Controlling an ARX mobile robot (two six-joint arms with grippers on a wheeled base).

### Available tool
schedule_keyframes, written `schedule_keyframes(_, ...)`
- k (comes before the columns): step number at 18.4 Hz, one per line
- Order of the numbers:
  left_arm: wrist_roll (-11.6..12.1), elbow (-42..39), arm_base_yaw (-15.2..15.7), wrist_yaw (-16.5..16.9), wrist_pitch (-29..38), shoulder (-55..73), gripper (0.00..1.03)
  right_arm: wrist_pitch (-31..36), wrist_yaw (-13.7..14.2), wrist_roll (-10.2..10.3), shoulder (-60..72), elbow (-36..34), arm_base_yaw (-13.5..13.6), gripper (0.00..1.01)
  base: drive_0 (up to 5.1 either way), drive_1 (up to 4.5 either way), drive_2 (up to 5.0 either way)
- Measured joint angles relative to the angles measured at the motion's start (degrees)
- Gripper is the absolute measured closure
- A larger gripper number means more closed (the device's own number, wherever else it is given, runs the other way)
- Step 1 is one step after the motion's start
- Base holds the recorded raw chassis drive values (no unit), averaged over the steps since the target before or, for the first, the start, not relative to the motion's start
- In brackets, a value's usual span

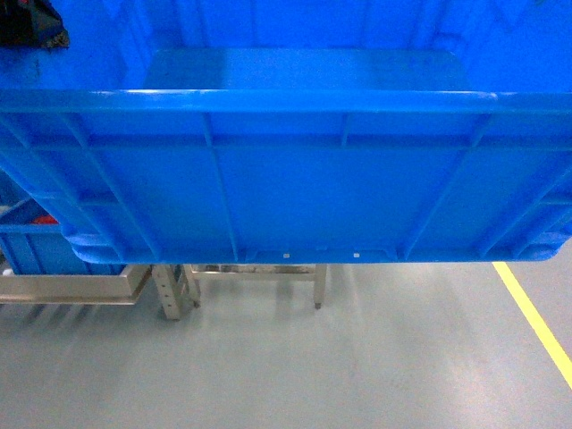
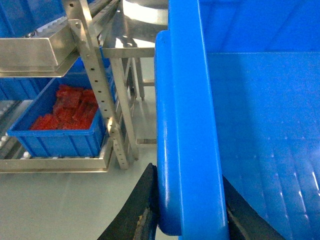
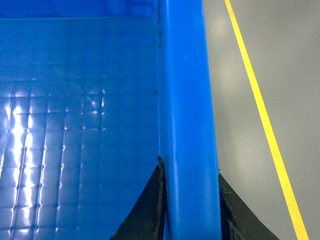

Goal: Place box next to blue box on left shelf

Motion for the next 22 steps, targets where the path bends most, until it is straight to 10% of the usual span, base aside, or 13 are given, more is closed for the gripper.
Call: schedule_keyframes(22,0.2,0.0,0.1,0.0,0.0,0.0,0.82,-0.3,0.0,0.1,0.0,0.0,0.0,0.85,-5.0,2.42,2.4)
